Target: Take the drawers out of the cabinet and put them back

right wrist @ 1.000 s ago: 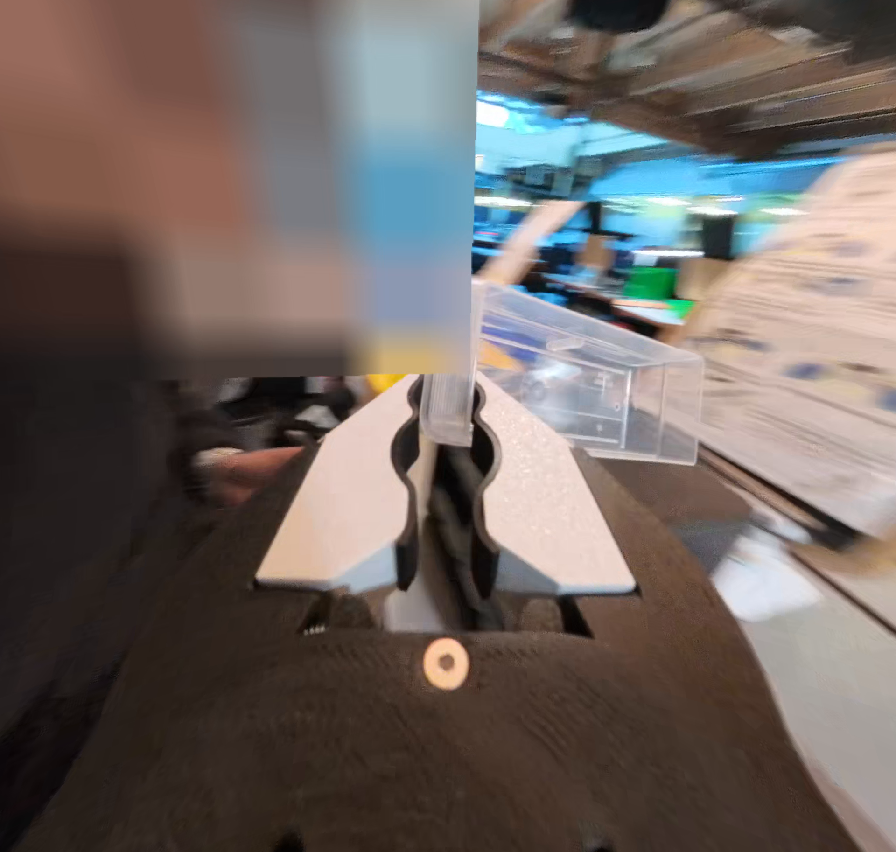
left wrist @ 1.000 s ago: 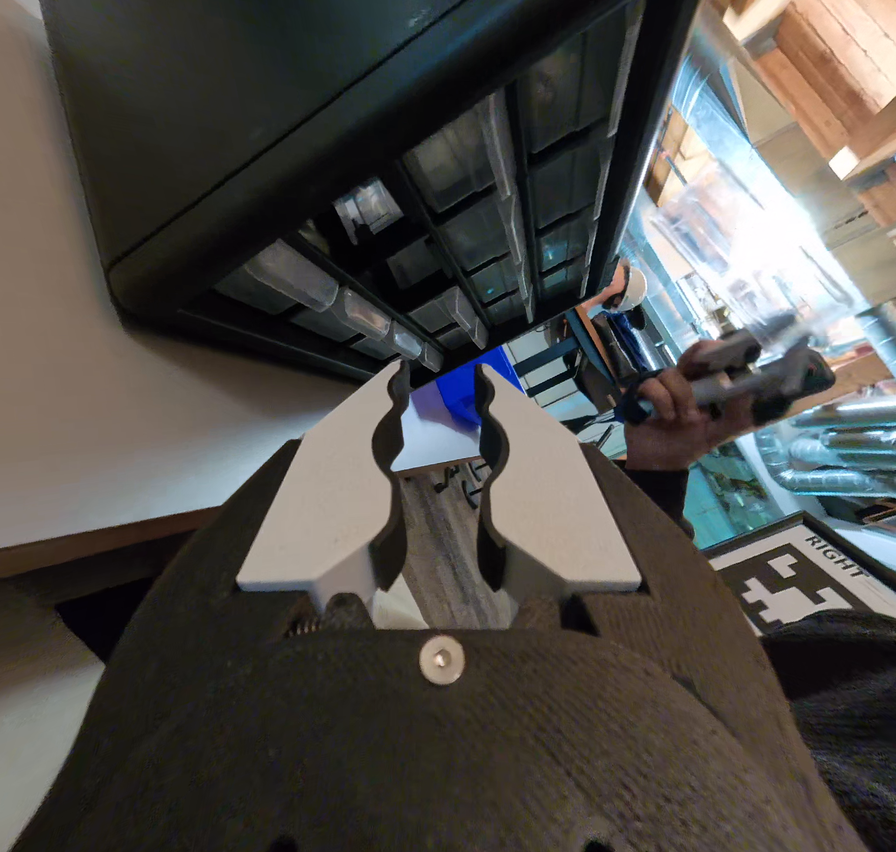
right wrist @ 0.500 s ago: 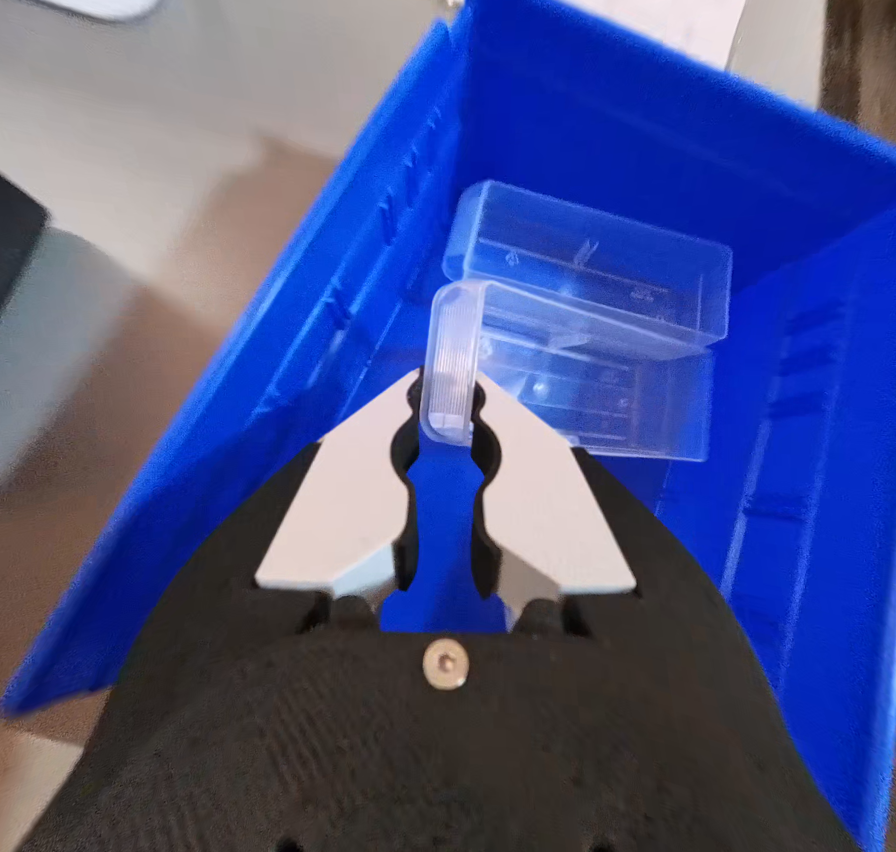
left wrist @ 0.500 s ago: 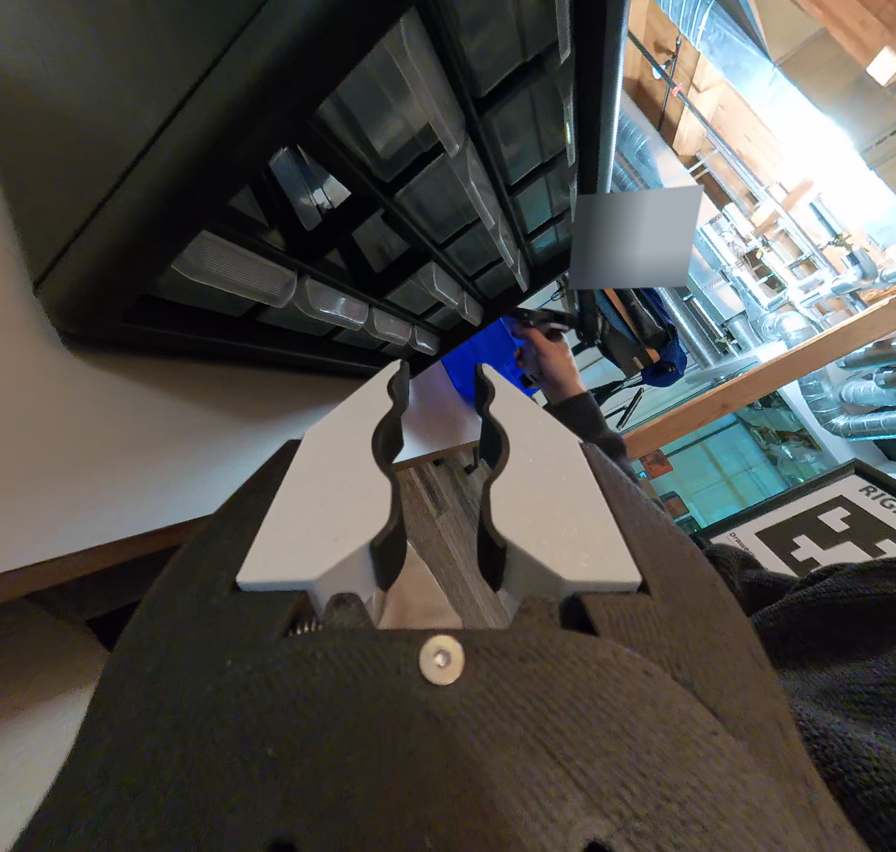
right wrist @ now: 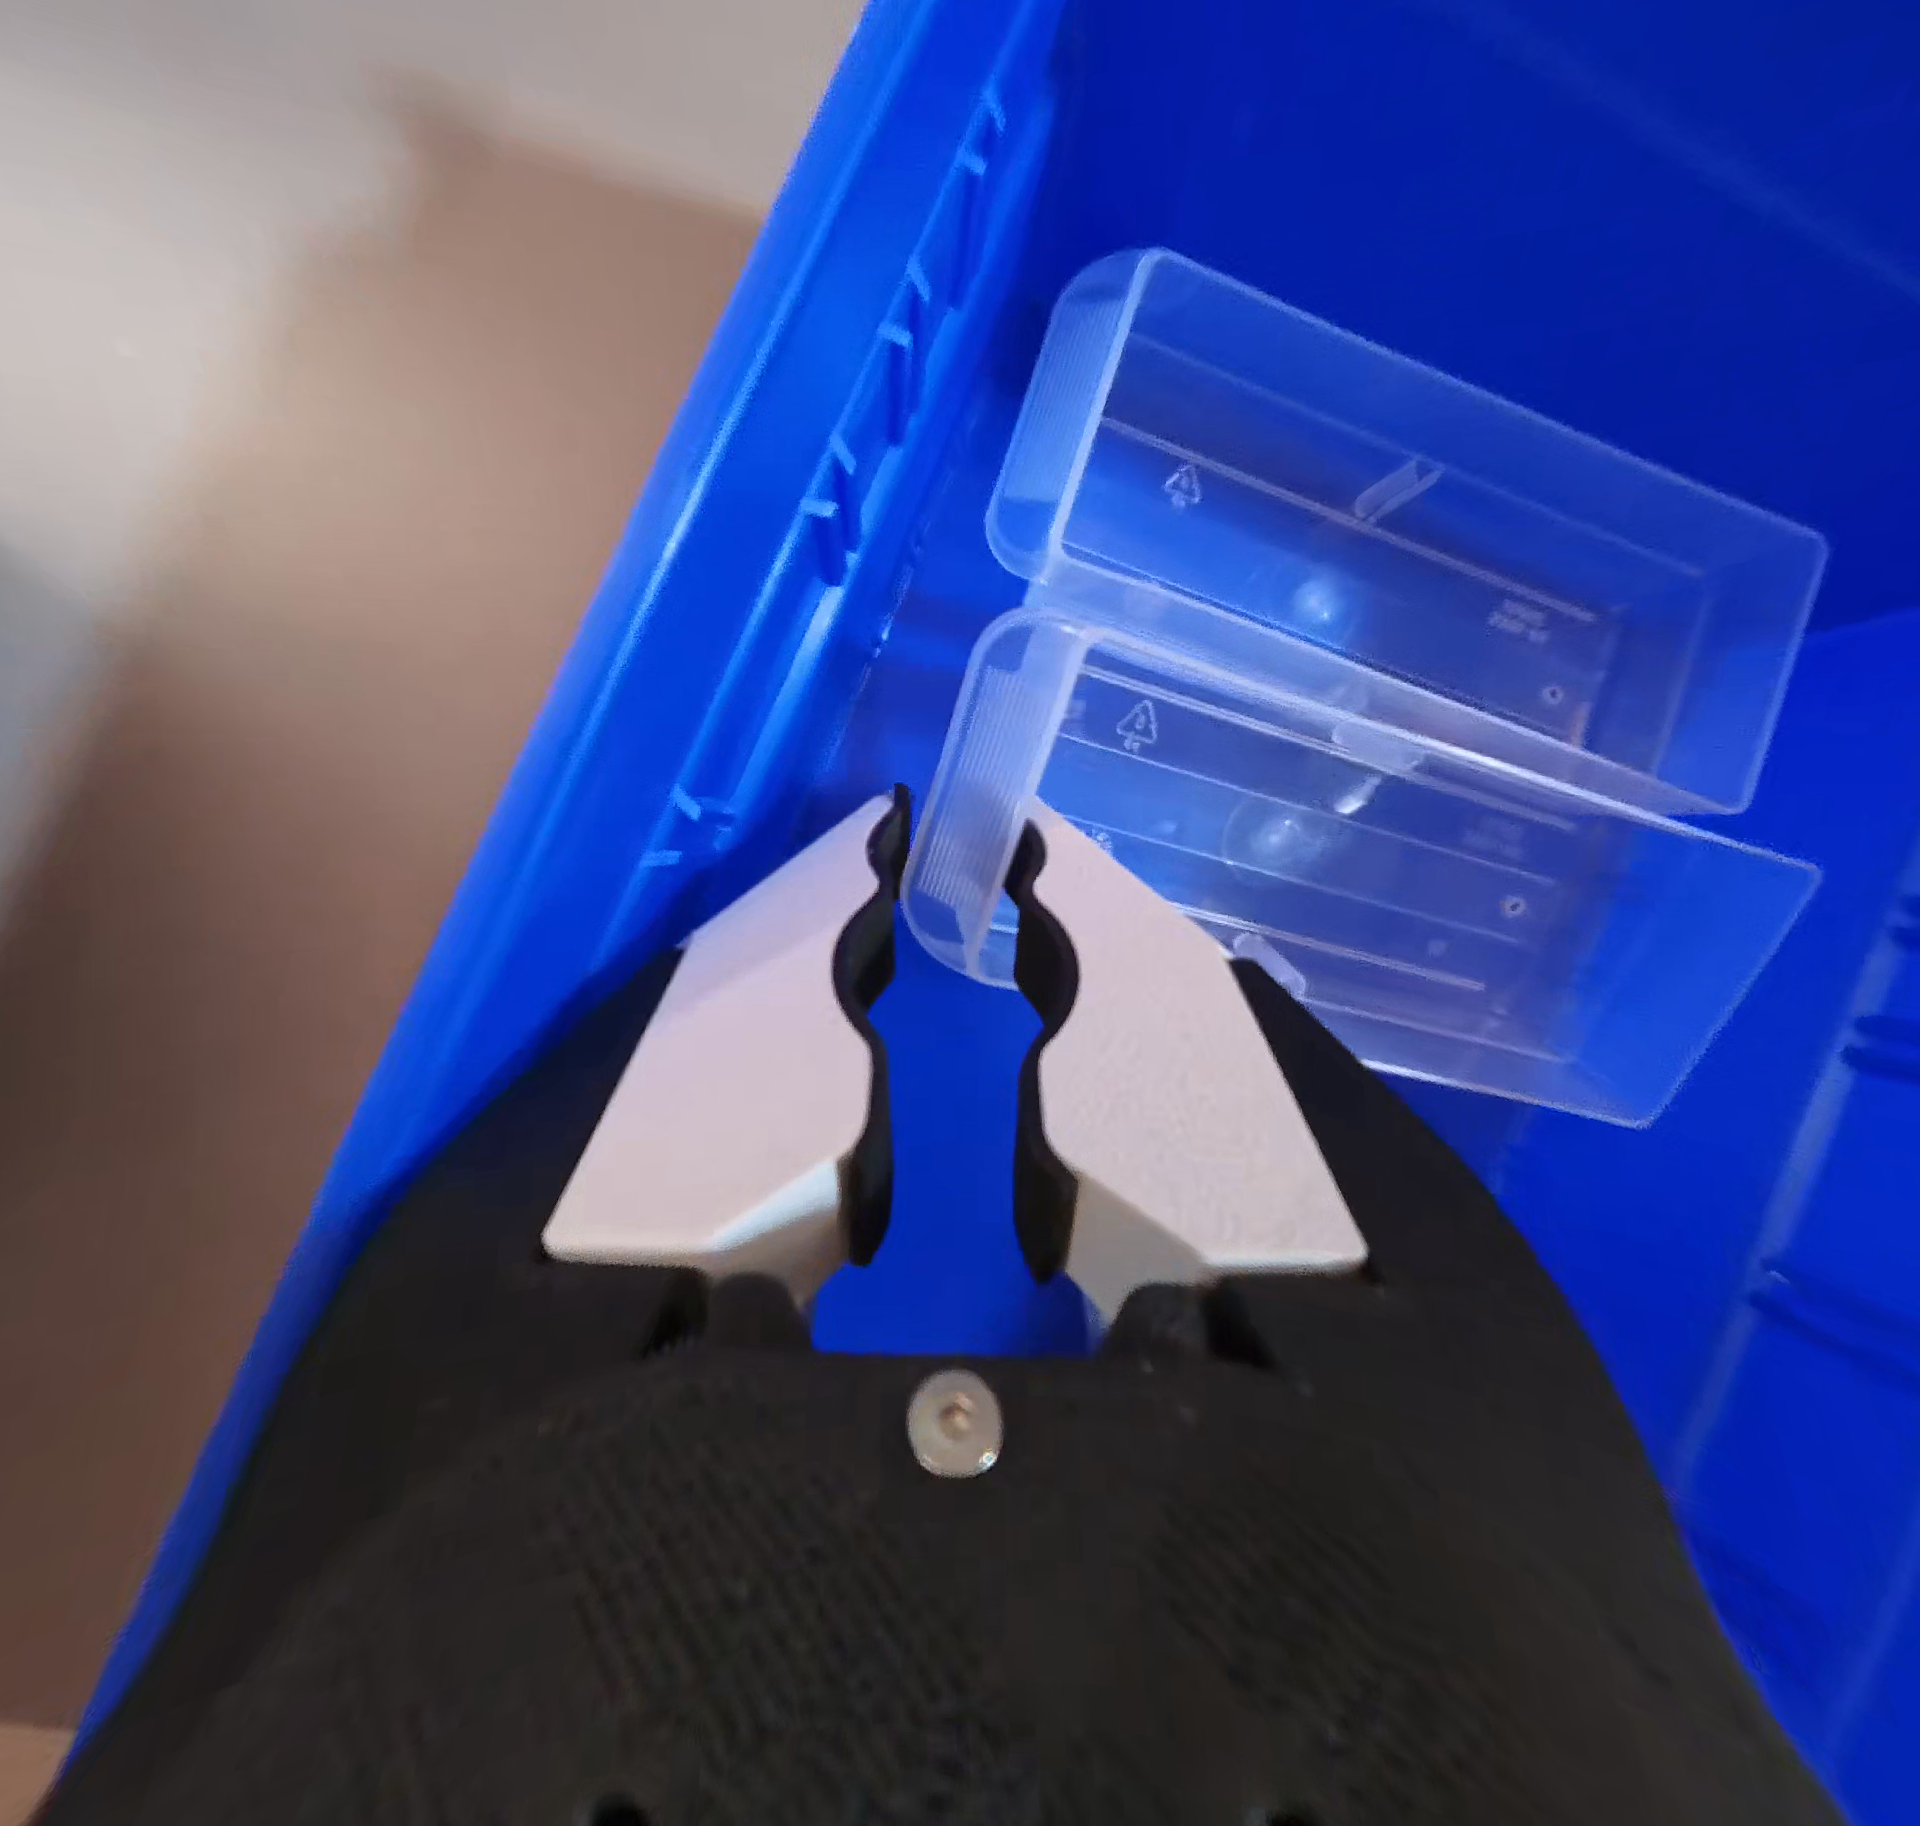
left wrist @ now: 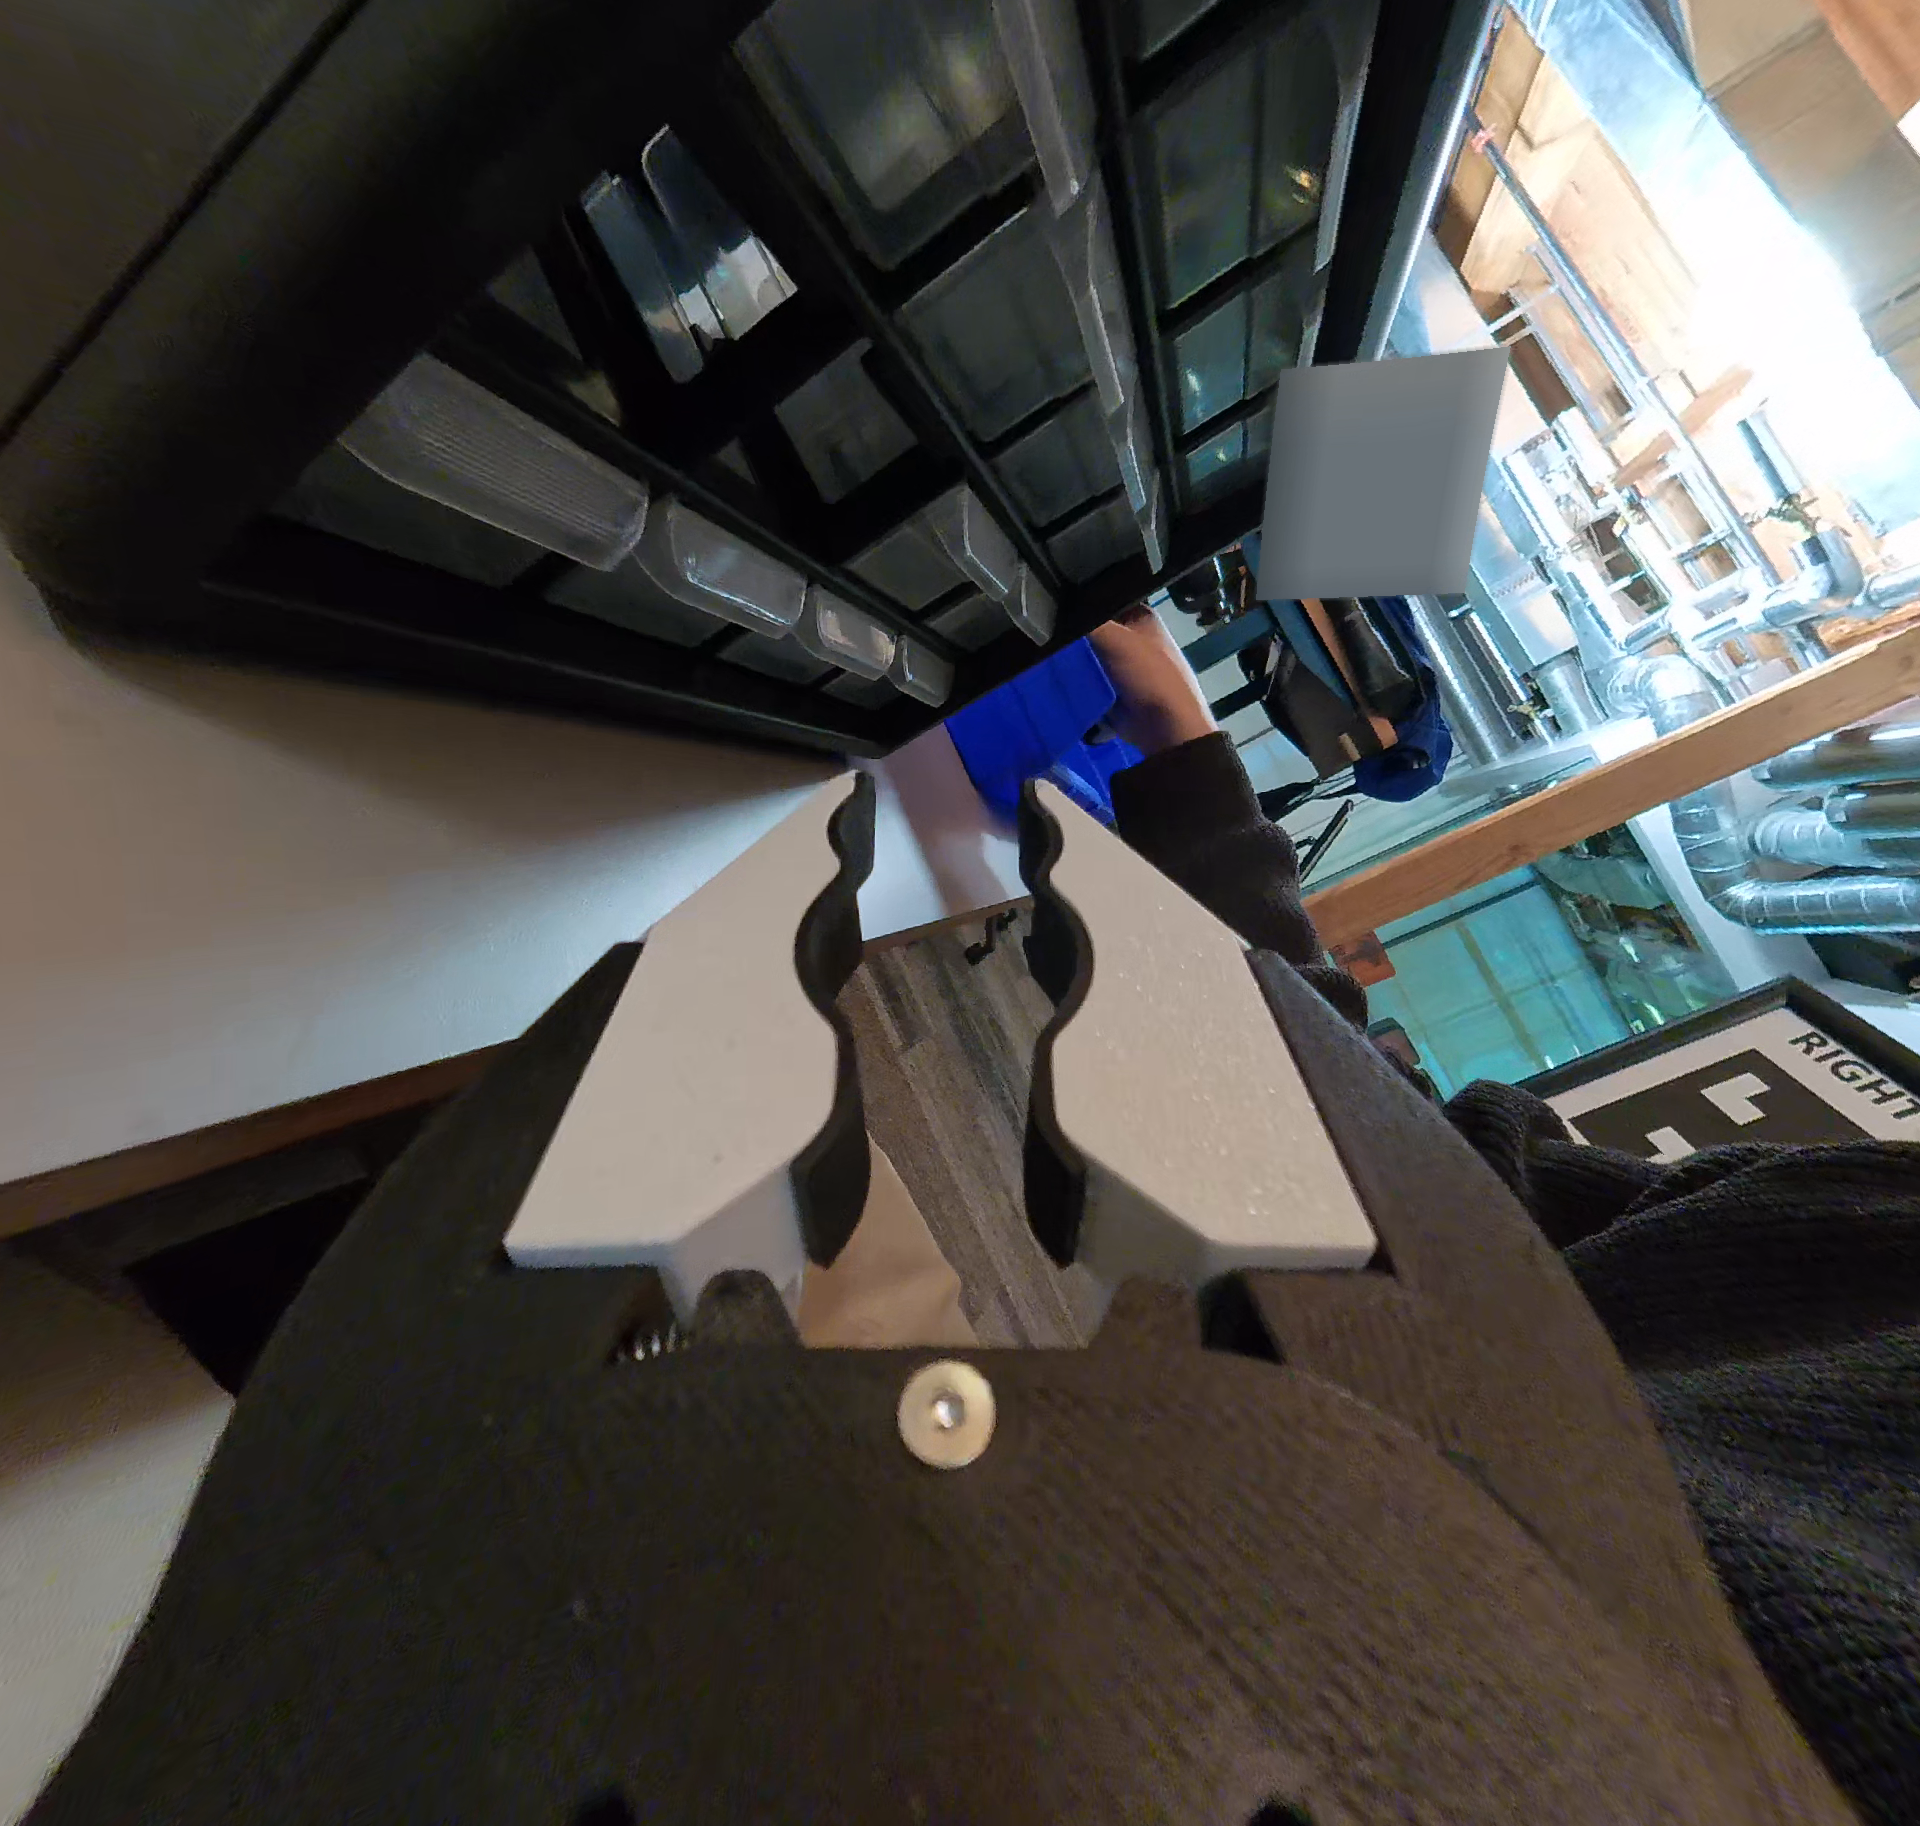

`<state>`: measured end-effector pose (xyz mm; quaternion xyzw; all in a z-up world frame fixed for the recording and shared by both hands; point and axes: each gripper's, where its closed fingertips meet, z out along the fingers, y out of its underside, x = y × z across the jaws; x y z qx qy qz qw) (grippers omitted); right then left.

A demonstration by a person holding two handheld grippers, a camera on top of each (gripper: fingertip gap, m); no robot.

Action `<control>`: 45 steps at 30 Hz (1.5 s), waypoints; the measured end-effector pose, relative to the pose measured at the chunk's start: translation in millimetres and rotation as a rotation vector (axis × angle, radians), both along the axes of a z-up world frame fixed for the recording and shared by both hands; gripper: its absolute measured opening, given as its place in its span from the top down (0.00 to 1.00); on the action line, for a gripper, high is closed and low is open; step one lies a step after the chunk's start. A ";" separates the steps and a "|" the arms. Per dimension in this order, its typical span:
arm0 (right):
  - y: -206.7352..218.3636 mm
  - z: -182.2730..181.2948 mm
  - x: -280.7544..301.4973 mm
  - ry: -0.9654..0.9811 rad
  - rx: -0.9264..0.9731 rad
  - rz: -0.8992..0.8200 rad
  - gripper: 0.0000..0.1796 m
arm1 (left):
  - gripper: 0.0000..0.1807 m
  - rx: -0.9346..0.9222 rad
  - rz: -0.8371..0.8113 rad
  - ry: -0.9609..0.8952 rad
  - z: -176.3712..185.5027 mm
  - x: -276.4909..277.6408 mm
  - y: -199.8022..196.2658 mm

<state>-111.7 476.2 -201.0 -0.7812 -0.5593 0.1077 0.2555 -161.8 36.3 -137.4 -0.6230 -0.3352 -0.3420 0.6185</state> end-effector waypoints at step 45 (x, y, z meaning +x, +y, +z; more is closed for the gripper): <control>-322.1 105.6 -7.8 0.850 0.149 0.721 0.84 | 0.92 0.043 -0.030 0.160 14.2 -9.1 97.1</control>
